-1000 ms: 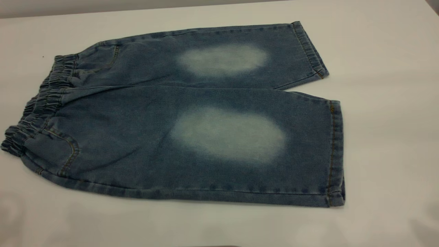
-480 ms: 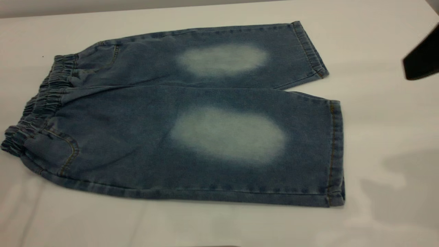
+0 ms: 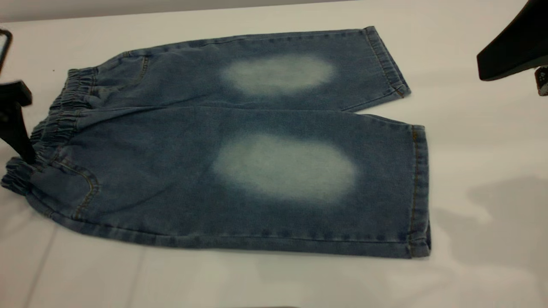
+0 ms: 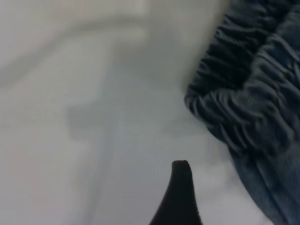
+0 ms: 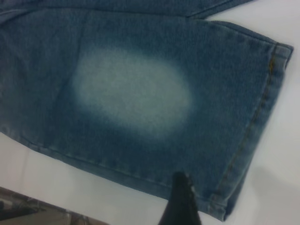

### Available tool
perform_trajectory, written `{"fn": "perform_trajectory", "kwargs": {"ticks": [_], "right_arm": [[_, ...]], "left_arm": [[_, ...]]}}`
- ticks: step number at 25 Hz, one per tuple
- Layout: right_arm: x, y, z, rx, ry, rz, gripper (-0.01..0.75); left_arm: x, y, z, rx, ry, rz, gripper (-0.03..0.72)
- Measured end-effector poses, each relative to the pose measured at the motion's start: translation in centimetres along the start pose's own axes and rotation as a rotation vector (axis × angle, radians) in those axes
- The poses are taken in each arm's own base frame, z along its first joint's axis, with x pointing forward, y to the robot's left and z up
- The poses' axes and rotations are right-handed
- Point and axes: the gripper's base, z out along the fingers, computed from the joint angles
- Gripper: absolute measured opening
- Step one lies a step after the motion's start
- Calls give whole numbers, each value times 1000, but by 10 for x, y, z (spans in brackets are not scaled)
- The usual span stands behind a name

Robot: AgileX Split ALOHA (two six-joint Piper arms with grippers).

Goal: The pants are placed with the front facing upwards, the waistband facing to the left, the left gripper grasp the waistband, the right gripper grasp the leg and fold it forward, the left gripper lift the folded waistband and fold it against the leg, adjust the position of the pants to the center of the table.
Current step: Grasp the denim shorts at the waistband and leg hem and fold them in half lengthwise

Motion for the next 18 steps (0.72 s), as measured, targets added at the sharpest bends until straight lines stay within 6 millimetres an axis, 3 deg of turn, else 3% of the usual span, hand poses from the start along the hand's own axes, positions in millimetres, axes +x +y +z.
{"fn": "perform_trajectory", "kwargs": {"ticks": [15, 18], "right_arm": [[0, 0, 1, 1, 0, 3, 498], [0, 0, 1, -2, 3, 3, 498]], "left_arm": [[-1, 2, 38, -4, -15, -68, 568], [0, 2, 45, -7, -10, -69, 532]]}}
